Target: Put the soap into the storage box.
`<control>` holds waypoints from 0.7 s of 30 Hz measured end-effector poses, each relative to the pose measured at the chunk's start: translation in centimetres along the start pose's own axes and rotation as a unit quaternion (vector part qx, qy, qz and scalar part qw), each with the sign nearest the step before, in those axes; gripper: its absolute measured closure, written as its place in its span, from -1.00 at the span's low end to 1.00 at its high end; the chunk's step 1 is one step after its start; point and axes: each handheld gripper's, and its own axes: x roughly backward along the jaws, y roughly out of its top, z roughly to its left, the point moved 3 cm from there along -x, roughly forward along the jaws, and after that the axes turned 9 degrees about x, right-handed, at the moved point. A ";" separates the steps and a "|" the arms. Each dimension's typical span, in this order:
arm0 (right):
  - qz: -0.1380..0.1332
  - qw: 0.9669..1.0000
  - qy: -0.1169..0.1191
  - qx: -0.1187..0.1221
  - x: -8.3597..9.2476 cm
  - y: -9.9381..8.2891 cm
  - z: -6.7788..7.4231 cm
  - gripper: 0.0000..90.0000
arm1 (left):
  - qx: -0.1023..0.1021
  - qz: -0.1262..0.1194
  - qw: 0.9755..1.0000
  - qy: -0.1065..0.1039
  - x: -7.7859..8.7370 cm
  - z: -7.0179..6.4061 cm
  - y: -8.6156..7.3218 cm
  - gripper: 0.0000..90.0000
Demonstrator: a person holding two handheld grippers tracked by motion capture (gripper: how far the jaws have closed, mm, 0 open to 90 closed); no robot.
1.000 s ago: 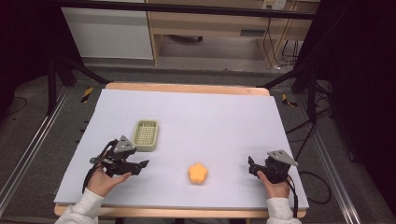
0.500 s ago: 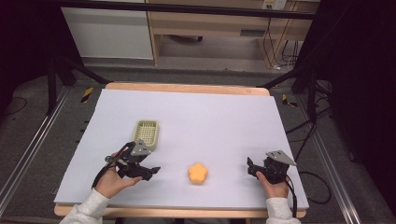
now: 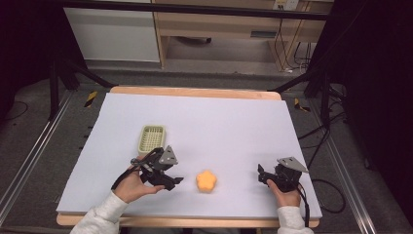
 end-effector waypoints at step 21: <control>0.001 1.000 0.005 0.001 0.0 0.0 0.0 -0.90 | -0.060 0.051 0.996 -0.030 -3.2 -3.1 3.0 -0.35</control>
